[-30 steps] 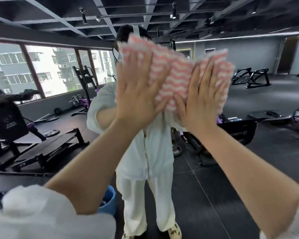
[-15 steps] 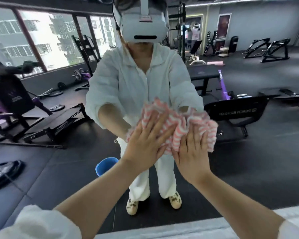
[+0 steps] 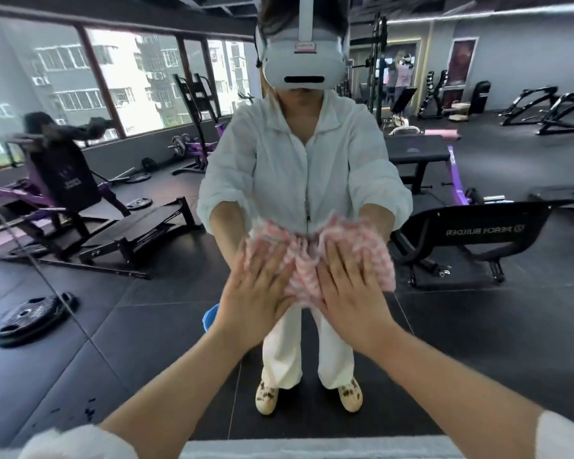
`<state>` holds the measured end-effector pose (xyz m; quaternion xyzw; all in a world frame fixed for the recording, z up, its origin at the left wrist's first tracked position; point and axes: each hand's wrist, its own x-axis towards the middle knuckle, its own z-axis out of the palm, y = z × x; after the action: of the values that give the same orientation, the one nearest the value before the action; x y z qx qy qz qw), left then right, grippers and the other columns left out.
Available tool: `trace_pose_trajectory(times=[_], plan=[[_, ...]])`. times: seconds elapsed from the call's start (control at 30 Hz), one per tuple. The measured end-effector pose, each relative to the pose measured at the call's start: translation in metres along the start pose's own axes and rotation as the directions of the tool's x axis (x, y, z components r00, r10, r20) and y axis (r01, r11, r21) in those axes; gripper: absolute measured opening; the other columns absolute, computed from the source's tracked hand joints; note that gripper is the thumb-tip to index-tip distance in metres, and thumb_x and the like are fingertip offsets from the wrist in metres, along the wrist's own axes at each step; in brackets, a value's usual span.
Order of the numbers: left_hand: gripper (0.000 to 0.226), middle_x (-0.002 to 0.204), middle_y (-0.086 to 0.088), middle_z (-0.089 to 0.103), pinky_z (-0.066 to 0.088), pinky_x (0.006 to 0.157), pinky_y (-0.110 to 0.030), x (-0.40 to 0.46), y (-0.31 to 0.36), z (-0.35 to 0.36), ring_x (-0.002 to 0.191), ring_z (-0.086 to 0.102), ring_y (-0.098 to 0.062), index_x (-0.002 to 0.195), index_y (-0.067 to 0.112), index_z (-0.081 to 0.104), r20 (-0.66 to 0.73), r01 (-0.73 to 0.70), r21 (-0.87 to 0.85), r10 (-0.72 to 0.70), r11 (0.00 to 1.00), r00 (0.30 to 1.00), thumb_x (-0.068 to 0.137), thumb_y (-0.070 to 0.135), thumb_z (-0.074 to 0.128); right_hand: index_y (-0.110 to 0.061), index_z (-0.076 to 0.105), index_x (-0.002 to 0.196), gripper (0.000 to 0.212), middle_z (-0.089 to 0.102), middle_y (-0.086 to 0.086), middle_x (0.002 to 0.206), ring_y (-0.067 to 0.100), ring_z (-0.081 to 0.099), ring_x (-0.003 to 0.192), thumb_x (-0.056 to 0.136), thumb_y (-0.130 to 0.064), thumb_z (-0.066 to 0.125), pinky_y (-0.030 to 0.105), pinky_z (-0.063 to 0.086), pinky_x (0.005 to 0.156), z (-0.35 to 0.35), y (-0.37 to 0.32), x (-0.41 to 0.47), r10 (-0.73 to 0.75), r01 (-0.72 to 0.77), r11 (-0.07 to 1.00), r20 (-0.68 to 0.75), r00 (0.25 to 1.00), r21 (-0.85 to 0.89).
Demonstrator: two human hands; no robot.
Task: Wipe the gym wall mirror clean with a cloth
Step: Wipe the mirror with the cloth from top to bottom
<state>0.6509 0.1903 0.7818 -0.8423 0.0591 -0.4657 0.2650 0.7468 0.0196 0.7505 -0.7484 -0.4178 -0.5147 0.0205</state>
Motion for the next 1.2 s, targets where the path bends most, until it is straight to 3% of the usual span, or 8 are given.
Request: trace_pose_trajectory(times=[0.1, 0.23, 0.5, 0.7, 0.83, 0.97, 1.1, 1.2], plan=[[0.066, 0.158, -0.017, -0.008, -0.01, 0.117, -0.046, 0.047, -0.049, -0.016, 0.145, -0.004, -0.036, 0.152, 0.013, -0.003, -0.071, 0.109, 0.04, -0.106, 0.993, 0.992, 0.101, 0.053, 0.008, 0.002, 0.0, 0.151, 0.08, -0.009, 0.026, 0.157, 0.046, 0.011, 0.141, 0.098, -0.048, 0.032, 0.064, 0.004, 0.111, -0.024, 0.018, 0.082, 0.121, -0.121, 0.993, -0.16, 0.98, 0.011], [0.067, 0.149, -0.017, 0.013, 0.001, 0.116, -0.046, 0.079, -0.086, -0.033, 0.137, 0.013, -0.039, 0.149, 0.01, 0.017, -0.121, 0.16, -0.01, -0.16, 0.987, 0.98, 0.099, 0.055, 0.02, -0.016, 0.016, 0.152, 0.069, 0.022, 0.021, 0.154, 0.051, 0.022, 0.137, 0.098, -0.058, 0.026, 0.066, 0.004, 0.108, -0.05, 0.029, 0.143, 0.211, -0.215, 0.977, -0.204, 0.956, 0.003], [0.067, 0.157, -0.02, -0.009, 0.0, 0.118, -0.046, -0.034, -0.045, 0.016, 0.145, -0.009, -0.037, 0.149, 0.004, 0.017, 0.055, 0.054, 0.009, -0.055, 0.998, 0.997, 0.097, 0.045, 0.029, -0.009, 0.023, 0.147, 0.071, -0.006, 0.015, 0.16, 0.039, -0.009, 0.146, 0.083, -0.024, 0.051, 0.06, -0.009, 0.115, 0.003, -0.026, 0.051, -0.136, 0.129, 0.989, -0.097, 0.986, -0.078], [0.068, 0.132, -0.016, 0.056, 0.009, 0.116, -0.042, -0.122, 0.001, 0.011, 0.134, 0.028, -0.035, 0.136, 0.004, 0.037, 0.401, 0.093, -0.067, -0.059, 0.993, 0.914, 0.082, 0.045, 0.036, -0.001, -0.015, 0.149, 0.109, -0.022, 0.017, 0.157, 0.034, -0.016, 0.146, 0.071, -0.028, 0.057, 0.051, -0.01, 0.117, 0.026, -0.065, -0.019, -0.396, 0.406, 0.911, 0.121, 0.91, -0.078], [0.076, 0.143, -0.019, 0.039, 0.0, 0.119, -0.04, -0.116, -0.024, 0.003, 0.145, 0.004, -0.031, 0.15, 0.003, 0.013, 0.29, 0.228, -0.018, -0.214, 0.973, 0.933, 0.087, 0.04, 0.034, -0.002, -0.011, 0.15, 0.093, -0.02, 0.016, 0.158, 0.033, -0.019, 0.145, 0.08, -0.025, 0.046, 0.051, -0.012, 0.117, 0.022, -0.064, 0.029, -0.451, 0.451, 0.883, 0.026, 0.892, -0.128], [0.066, 0.152, -0.022, 0.016, 0.004, 0.117, -0.044, -0.082, -0.089, -0.007, 0.145, -0.013, -0.029, 0.15, 0.003, 0.006, 0.132, 0.361, -0.01, -0.357, 0.932, 0.925, 0.1, 0.041, 0.022, -0.009, 0.016, 0.148, 0.063, 0.012, 0.004, 0.158, 0.03, -0.008, 0.147, 0.088, -0.022, 0.028, 0.055, -0.01, 0.116, -0.006, -0.077, 0.121, -0.289, 0.291, 0.957, -0.151, 0.945, -0.011], [0.064, 0.158, -0.018, -0.007, 0.01, 0.118, -0.05, -0.074, -0.111, -0.008, 0.146, -0.001, -0.034, 0.15, 0.003, -0.008, 0.135, 0.451, -0.083, -0.438, 0.889, 0.889, 0.103, 0.042, 0.01, -0.008, 0.005, 0.152, 0.065, -0.012, 0.014, 0.16, 0.03, -0.015, 0.146, 0.095, -0.031, 0.026, 0.057, -0.012, 0.114, -0.011, -0.102, 0.159, -0.132, 0.127, 0.991, -0.197, 0.971, -0.038], [0.067, 0.156, -0.026, -0.001, 0.012, 0.116, -0.051, -0.117, -0.087, 0.005, 0.145, 0.003, -0.04, 0.149, -0.003, -0.002, 0.24, 0.451, -0.049, -0.428, 0.891, 0.872, 0.1, 0.036, 0.021, -0.003, -0.006, 0.151, 0.069, -0.02, 0.017, 0.157, 0.032, -0.016, 0.146, 0.095, -0.029, 0.024, 0.058, -0.012, 0.114, 0.01, -0.13, 0.125, -0.294, 0.279, 0.95, -0.105, 0.95, -0.137]])
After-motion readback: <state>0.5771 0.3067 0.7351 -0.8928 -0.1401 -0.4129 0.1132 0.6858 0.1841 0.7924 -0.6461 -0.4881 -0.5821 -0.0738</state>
